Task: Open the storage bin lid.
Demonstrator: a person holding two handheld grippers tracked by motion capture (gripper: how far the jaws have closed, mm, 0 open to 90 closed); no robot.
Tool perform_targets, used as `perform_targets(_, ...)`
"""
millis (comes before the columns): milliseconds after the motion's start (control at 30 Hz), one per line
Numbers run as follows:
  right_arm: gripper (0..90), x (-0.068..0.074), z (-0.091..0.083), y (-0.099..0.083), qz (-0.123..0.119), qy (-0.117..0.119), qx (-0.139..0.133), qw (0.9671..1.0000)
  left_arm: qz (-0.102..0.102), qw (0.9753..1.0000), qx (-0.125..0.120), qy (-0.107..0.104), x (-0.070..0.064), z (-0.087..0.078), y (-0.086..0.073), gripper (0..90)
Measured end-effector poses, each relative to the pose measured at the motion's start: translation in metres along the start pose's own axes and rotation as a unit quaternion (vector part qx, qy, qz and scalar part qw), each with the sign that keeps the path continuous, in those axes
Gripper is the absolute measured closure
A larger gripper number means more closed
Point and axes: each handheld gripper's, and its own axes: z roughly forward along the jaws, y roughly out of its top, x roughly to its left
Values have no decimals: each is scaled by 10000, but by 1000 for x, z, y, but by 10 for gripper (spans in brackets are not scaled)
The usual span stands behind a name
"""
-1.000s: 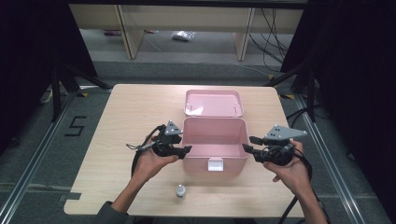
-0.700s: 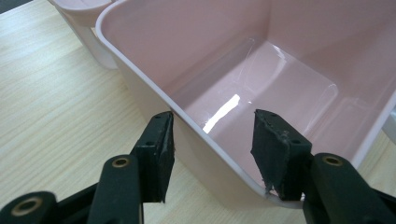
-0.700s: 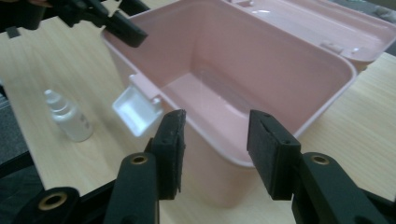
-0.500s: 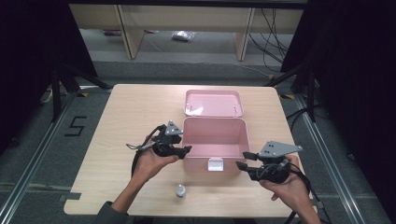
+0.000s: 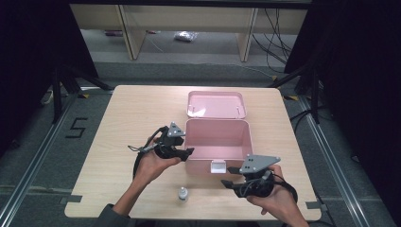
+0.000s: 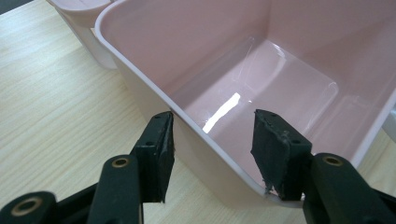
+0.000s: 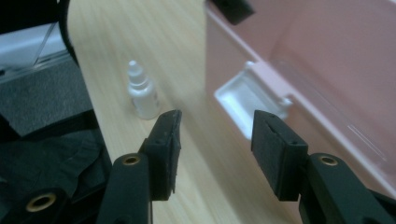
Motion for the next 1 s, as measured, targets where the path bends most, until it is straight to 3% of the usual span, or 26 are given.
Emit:
perform_targets(200,529,9,21,4,-213,207,185,9994,7,10000,7,-3,0,0,0,484)
perform_targets(633,522,27,51,18,-540,406,545,9962,15,10000,9,-3,0,0,0,482)
perform_targets(833,517,36,68,26,-773,496,797,9926,17,10000,18,-37,1,0,1,481)
perform_targets(1000,512,44,83,35,-1023,662,996,9875,23,10000,19,-22,1,0,0,482)
